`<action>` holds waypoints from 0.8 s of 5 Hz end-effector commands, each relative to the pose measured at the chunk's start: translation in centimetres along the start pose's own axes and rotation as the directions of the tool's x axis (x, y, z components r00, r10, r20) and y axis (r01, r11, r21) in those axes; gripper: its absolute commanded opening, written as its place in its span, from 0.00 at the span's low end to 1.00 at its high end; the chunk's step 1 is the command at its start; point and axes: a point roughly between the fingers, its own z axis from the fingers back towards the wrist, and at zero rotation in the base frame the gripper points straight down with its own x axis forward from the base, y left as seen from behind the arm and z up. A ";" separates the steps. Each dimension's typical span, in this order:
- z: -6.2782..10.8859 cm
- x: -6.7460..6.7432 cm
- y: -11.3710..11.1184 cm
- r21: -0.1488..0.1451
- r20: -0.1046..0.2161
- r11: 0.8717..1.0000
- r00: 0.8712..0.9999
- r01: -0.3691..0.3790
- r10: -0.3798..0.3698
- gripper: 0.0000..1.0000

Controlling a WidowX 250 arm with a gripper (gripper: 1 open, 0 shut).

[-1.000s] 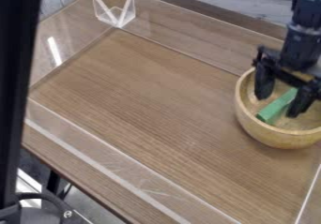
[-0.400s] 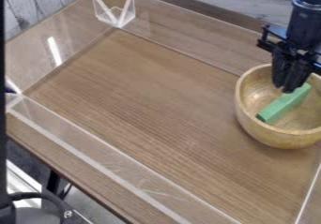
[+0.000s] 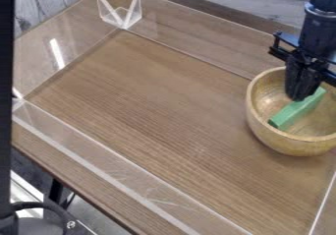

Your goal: Put the green block in the brown bowl

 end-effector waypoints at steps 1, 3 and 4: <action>2.4 0.3 0.0 -0.002 0.065 1.000 0.998 -0.004 0.004 1.00; 4.5 -0.5 0.3 -0.003 0.110 1.000 0.994 -0.021 0.021 1.00; 7.4 -1.7 1.2 0.006 0.179 0.999 0.983 -0.052 0.051 1.00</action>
